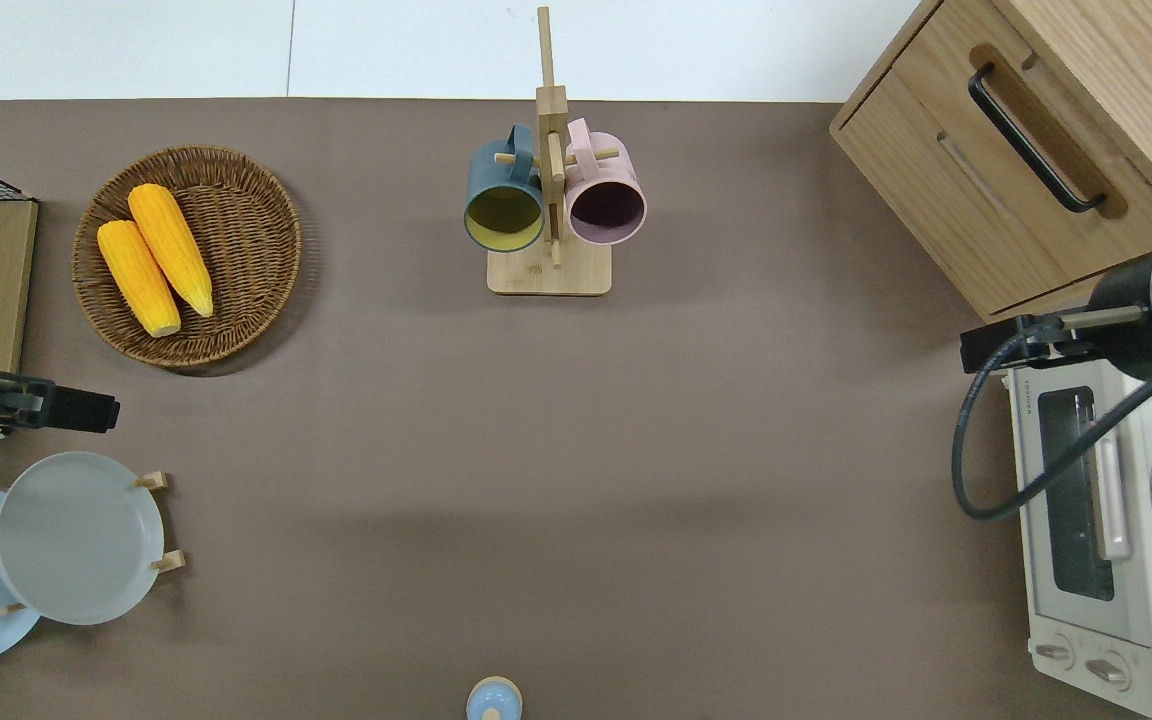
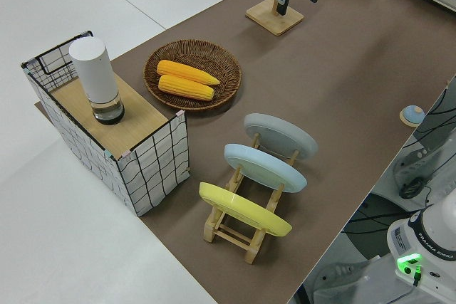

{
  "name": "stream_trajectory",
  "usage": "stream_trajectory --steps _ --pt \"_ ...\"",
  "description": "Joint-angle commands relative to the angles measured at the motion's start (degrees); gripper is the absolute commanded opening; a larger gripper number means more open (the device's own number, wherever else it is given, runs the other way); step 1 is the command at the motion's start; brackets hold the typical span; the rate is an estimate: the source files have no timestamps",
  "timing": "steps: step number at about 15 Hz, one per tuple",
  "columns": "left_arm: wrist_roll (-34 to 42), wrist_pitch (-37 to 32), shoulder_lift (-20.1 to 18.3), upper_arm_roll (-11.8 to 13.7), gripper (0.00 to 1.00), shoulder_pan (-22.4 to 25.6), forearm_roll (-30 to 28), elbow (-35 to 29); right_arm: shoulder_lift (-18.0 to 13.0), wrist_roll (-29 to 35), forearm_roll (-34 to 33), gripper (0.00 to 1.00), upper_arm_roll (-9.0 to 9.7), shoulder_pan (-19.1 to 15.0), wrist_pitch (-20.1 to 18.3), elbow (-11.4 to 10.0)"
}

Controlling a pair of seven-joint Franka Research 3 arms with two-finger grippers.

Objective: Pick gray plate from low plate rack and place it on table with left arm

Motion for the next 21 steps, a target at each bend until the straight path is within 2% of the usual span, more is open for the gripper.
stream_trajectory --steps 1,21 --pt "-0.1 0.2 -1.2 0.5 1.0 -0.2 -1.9 -1.6 0.5 0.8 -0.2 0.983 1.21 -1.3 -0.9 1.2" --pt "0.6 -0.2 -1.6 0.5 1.0 0.4 -1.9 -2.7 0.5 0.8 -0.2 0.983 1.21 -1.3 -0.9 1.2"
